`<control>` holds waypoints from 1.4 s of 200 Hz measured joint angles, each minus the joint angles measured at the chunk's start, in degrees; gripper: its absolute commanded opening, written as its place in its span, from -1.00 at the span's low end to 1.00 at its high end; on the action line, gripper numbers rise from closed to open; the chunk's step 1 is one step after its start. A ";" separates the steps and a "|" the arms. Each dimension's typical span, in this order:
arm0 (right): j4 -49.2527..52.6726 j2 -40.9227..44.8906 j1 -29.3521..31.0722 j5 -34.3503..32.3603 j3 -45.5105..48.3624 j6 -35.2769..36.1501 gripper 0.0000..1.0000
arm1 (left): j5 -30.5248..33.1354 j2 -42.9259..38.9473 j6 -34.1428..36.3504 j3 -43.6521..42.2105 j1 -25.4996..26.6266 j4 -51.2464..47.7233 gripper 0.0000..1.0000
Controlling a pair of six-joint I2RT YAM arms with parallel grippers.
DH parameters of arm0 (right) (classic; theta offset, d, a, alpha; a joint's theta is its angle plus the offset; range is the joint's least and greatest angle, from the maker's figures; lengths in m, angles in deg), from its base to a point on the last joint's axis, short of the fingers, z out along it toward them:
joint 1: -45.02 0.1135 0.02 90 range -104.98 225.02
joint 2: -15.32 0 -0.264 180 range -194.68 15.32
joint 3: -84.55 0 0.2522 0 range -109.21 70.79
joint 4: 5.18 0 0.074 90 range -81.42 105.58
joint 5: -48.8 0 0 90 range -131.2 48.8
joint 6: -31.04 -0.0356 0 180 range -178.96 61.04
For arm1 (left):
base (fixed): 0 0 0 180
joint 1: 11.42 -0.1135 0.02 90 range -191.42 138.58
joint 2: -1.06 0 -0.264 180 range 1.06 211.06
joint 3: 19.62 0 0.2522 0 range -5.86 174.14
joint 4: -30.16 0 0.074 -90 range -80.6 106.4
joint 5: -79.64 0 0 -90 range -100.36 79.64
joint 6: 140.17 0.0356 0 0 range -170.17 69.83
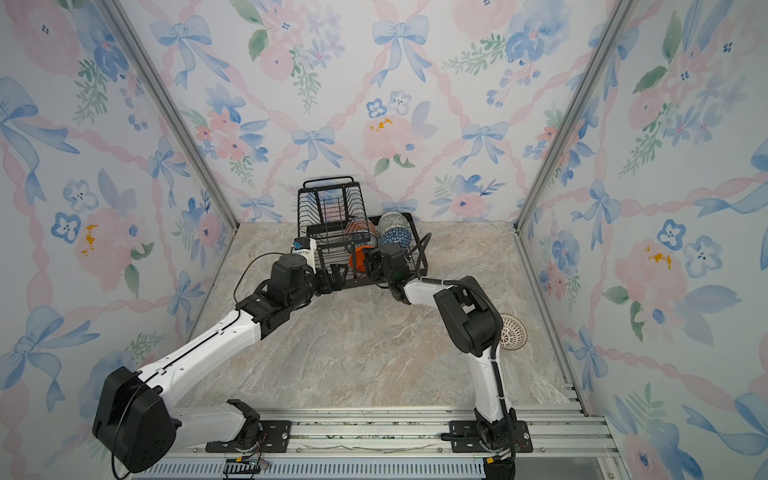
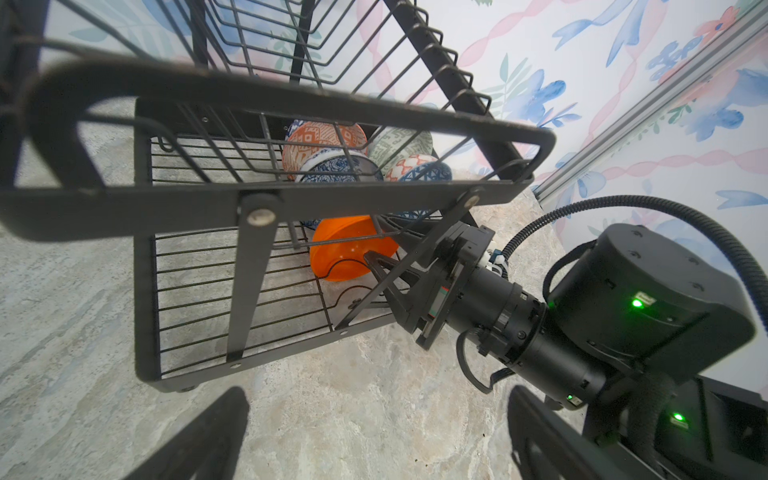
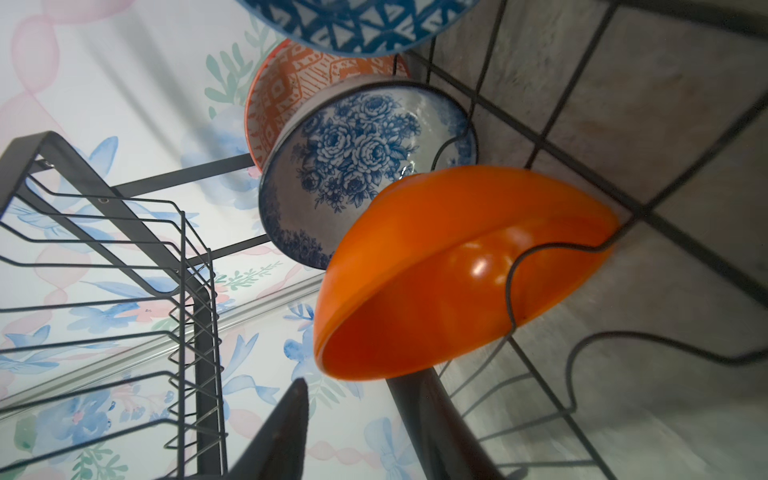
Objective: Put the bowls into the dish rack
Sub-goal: 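Open the right gripper to release the orange bowl in the rack, then move the right gripper to the white bowl while the left holds near the rack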
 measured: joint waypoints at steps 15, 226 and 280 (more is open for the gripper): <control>0.92 1.22 -0.33 0.31 1.18 0.57 -0.01 | 0.00 0.00 0.00 0.00 0.00 0.13 0.96; 50.86 33.48 -10.82 3.82 9.77 51.76 0.94 | -7.69 24.22 1.79 21.62 10.56 0.50 0.96; 59.12 35.08 -15.54 1.88 8.76 54.14 0.94 | -15.17 32.13 2.45 29.18 10.69 2.75 0.96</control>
